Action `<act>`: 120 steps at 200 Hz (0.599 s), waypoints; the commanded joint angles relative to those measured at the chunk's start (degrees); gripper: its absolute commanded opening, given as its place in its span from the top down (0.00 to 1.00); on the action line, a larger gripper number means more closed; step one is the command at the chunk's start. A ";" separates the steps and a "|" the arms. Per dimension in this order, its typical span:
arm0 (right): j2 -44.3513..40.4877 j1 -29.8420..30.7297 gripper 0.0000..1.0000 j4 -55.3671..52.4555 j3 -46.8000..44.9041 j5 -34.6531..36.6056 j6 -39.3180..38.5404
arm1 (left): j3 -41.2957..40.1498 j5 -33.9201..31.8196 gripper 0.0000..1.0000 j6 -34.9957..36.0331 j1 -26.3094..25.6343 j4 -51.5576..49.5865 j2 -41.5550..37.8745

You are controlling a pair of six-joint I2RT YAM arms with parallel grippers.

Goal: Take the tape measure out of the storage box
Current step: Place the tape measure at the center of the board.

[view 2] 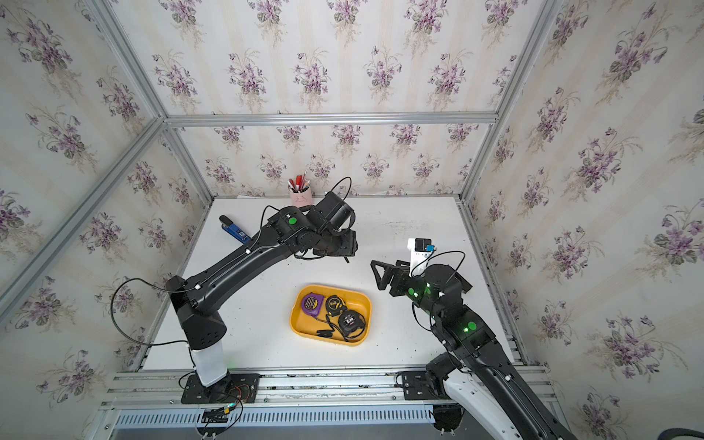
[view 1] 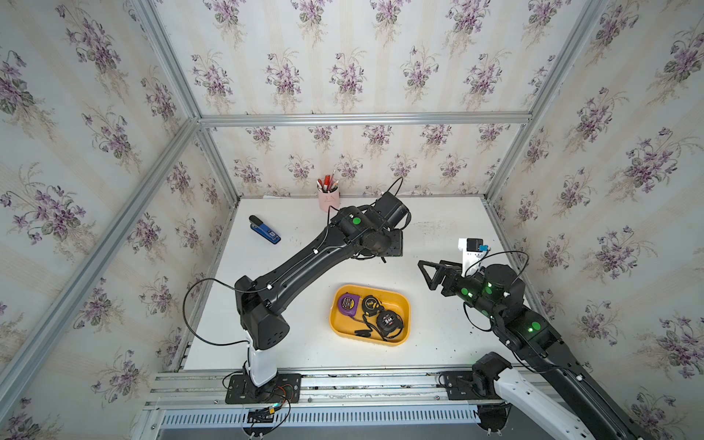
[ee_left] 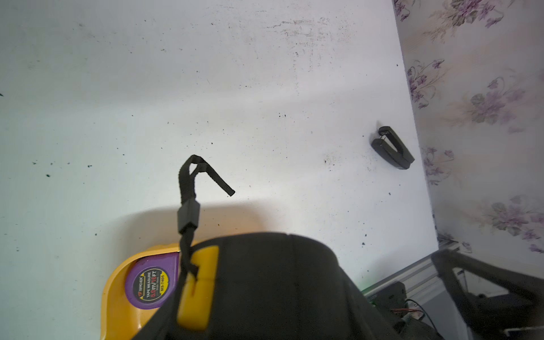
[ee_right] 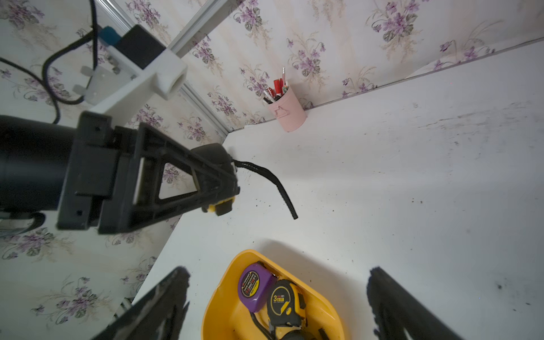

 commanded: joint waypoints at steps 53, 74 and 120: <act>0.79 0.03 0.05 13.23 -4.41 -2.28 -2.27 | 0.62 19.51 0.83 -13.46 3.98 10.02 2.62; 2.61 0.03 0.05 18.09 -5.75 -1.59 -2.31 | 1.51 21.75 0.82 -15.13 4.00 10.53 2.93; 7.24 -0.01 0.06 26.06 -6.53 -1.59 -2.62 | -0.23 24.22 0.82 -17.83 4.19 14.95 2.66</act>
